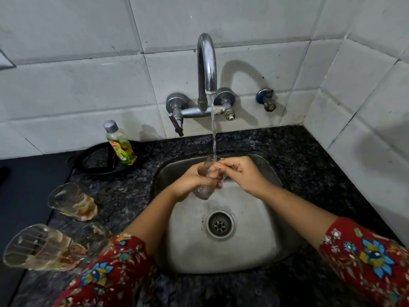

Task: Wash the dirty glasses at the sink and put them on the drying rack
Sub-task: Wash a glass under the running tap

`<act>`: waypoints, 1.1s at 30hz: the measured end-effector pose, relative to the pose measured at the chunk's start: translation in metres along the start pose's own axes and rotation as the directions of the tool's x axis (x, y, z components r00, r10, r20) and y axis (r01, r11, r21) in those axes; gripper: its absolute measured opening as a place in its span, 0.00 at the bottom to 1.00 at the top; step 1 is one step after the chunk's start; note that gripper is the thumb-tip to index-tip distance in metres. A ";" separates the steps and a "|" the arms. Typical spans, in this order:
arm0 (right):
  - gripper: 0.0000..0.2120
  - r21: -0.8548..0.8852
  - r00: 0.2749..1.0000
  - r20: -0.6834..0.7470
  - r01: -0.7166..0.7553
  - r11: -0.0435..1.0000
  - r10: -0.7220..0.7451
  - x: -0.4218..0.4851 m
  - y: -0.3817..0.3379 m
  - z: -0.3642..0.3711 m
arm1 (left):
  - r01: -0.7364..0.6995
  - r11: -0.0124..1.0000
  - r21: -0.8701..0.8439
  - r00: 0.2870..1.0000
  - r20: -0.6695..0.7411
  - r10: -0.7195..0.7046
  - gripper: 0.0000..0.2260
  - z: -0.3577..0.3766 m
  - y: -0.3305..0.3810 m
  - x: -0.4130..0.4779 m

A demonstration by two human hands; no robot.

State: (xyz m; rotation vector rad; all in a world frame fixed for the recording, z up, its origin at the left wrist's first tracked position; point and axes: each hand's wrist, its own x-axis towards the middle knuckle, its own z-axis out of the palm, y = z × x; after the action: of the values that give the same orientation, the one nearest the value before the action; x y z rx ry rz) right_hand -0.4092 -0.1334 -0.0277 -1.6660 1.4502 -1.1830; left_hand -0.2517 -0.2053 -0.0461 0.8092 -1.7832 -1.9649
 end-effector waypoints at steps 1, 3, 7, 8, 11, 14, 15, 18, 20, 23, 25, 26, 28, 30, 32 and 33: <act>0.08 -0.007 1.000 0.004 0.006 1.000 -0.006 -0.001 0.001 0.001 | 0.042 0.998 -0.052 0.998 0.043 -0.040 0.15 0.000 0.001 -0.003; 0.08 -0.041 1.000 -0.027 0.004 0.999 -0.005 0.000 0.003 0.005 | 0.035 0.999 -0.013 0.999 -0.030 -0.036 0.15 0.006 -0.001 -0.002; 0.10 -0.046 0.996 -0.037 -0.084 0.995 0.083 0.009 0.003 0.009 | 0.091 0.931 0.355 0.914 -0.401 0.064 0.19 0.023 -0.008 -0.001; 0.10 -0.037 0.994 -0.017 -0.110 0.993 0.110 0.010 0.002 0.009 | 0.152 0.870 0.470 0.881 -0.463 0.096 0.18 0.024 -0.007 -0.002; 0.08 -0.091 0.998 -0.011 -0.062 0.994 0.062 0.006 -0.001 0.009 | 0.080 0.877 0.474 0.924 -0.365 0.112 0.20 0.016 -0.008 0.000; 0.08 -0.094 0.999 -0.002 0.047 0.994 -0.048 -0.001 -0.004 0.005 | -0.015 0.998 0.067 0.998 -0.059 0.019 0.19 0.004 -0.002 -0.005; 0.08 -0.087 0.998 0.004 0.061 0.994 -0.061 -0.003 -0.004 0.004 | -0.002 1.000 -0.030 1.000 -0.017 0.002 0.16 0.003 -0.001 -0.006; 0.10 -0.220 0.999 0.013 0.046 0.974 -0.044 -0.001 0.000 0.008 | -0.041 0.990 0.132 0.977 -0.200 0.067 0.15 0.018 -0.003 -0.007; 0.13 -0.307 1.000 0.003 0.006 0.952 -0.006 0.004 0.002 0.011 | 0.027 0.905 0.424 0.912 -0.381 0.151 0.17 0.028 -0.005 -0.004; 0.14 -0.236 0.998 -0.017 0.054 0.970 -0.060 0.004 0.000 0.011 | -0.024 0.936 0.352 0.948 -0.289 0.132 0.19 0.021 -0.001 -0.003; 0.16 -0.219 0.989 -0.010 0.141 0.966 -0.146 -0.001 0.000 0.009 | -0.040 0.986 0.159 0.997 -0.064 0.051 0.17 0.008 0.005 -0.004; 0.17 -0.231 0.986 -0.005 0.160 0.960 -0.166 -0.004 0.000 0.008 | -0.028 0.993 0.116 1.000 0.001 0.028 0.15 0.005 0.007 -0.007; 0.17 -0.274 0.992 -0.007 0.119 0.954 -0.126 -0.004 0.002 0.011 | -0.025 0.967 0.254 0.994 -0.094 0.050 0.15 0.009 0.005 -0.008; 0.16 -0.317 1.000 -0.010 0.019 0.948 -0.023 0.004 0.001 0.016 | 0.065 0.812 0.579 0.928 -0.335 0.165 0.18 0.021 0.000 -0.009; 0.16 -0.361 1.000 0.006 -0.001 0.933 0.004 0.009 -0.002 0.019 | 0.154 0.706 0.692 0.849 -0.457 0.263 0.16 0.031 -0.002 -0.012; 0.16 -0.361 1.000 0.016 0.028 0.932 -0.024 0.009 -0.002 0.019 | 0.126 0.756 0.643 0.864 -0.445 0.235 0.16 0.027 -0.002 -0.011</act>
State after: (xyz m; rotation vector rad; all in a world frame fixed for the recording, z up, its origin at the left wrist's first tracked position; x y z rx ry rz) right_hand -0.3912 -0.1436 -0.0318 -1.9355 1.7230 -0.9568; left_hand -0.2605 -0.1774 -0.0456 1.3156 -2.1052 -0.8911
